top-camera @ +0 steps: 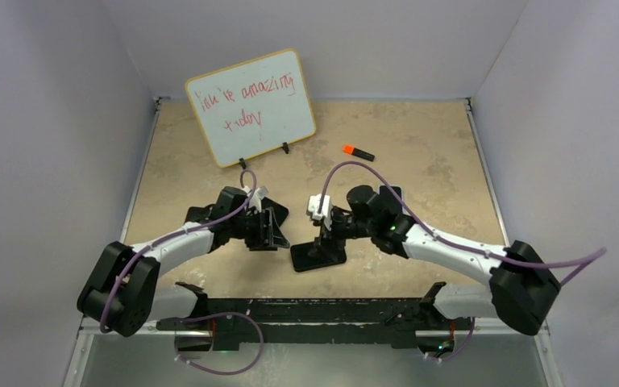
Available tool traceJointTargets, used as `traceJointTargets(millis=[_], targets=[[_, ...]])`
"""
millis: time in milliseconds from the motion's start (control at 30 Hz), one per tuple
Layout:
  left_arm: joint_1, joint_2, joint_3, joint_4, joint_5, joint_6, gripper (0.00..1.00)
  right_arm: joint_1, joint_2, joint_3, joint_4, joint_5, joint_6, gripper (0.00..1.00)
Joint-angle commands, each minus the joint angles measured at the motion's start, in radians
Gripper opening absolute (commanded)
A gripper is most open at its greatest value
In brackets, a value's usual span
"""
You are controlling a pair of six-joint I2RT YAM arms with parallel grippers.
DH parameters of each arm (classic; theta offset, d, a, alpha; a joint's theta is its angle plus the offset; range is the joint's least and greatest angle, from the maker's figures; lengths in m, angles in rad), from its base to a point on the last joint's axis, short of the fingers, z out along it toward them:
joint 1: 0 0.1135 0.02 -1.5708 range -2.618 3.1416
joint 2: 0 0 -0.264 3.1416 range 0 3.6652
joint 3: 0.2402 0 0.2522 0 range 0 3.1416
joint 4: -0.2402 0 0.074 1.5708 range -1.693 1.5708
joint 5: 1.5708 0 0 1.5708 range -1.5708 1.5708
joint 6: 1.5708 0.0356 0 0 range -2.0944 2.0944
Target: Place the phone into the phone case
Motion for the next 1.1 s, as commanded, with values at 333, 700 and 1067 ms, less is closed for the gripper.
traceJointTargets(millis=[333,700,1067], targets=[[-0.033,0.080,0.018,0.090,-0.064,0.024,0.47,0.001,-0.204,-0.044,-0.076,0.600,0.874,0.57],[-0.093,0.169,0.032,0.142,-0.099,0.031,0.43,0.001,-0.098,-0.134,-0.044,0.634,1.038,0.39],[-0.239,0.163,0.040,0.122,-0.168,-0.033,0.28,0.003,0.065,-0.154,-0.046,0.677,1.029,0.21]])
